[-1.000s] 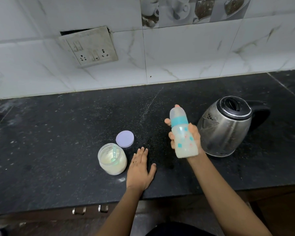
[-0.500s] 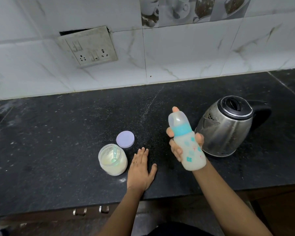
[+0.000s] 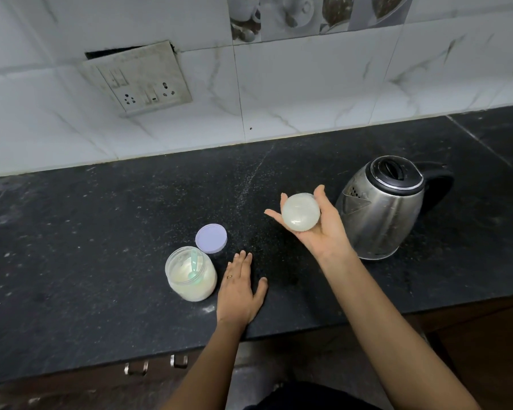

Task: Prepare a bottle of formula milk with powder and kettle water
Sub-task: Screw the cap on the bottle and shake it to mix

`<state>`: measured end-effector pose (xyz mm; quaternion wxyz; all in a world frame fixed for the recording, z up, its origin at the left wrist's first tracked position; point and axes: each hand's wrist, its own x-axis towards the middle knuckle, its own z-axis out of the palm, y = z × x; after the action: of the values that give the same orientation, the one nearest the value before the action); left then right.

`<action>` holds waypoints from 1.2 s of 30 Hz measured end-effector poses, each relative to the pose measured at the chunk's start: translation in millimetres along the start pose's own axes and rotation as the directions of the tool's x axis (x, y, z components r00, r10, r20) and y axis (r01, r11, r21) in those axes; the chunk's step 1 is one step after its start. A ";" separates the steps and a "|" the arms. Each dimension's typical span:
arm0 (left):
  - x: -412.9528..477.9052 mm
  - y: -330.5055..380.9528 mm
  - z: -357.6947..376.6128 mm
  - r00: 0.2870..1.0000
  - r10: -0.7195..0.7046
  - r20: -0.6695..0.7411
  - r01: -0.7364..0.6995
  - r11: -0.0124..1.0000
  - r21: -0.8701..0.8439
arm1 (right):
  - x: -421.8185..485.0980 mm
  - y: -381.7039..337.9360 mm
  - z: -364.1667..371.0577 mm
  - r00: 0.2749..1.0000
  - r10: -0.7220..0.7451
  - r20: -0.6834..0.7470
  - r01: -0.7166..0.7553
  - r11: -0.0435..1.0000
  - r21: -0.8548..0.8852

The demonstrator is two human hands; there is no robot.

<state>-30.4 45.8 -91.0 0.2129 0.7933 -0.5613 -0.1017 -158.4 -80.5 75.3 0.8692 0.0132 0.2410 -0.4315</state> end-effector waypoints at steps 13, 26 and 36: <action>-1.0 -1.7 -0.7 1.000 0.012 -0.004 -0.012 1.000 -0.010 | -16.5 -2.8 9.9 0.971 0.170 0.170 -0.177 0.984 0.025; -0.1 -2.5 0.8 1.000 0.012 0.010 -0.012 1.000 0.000 | 1.4 5.0 -29.7 0.831 0.189 0.523 -0.152 0.982 -0.113; -0.8 -1.6 -0.7 1.000 0.015 -0.006 -0.015 1.000 -0.009 | 22.4 -1.8 -41.8 0.882 0.245 0.403 -0.194 0.967 -0.164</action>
<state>-29.0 47.2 -91.2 0.2188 0.7884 -0.5662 -0.1001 -165.3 -88.6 29.0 0.9431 -0.1043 0.0704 -0.3078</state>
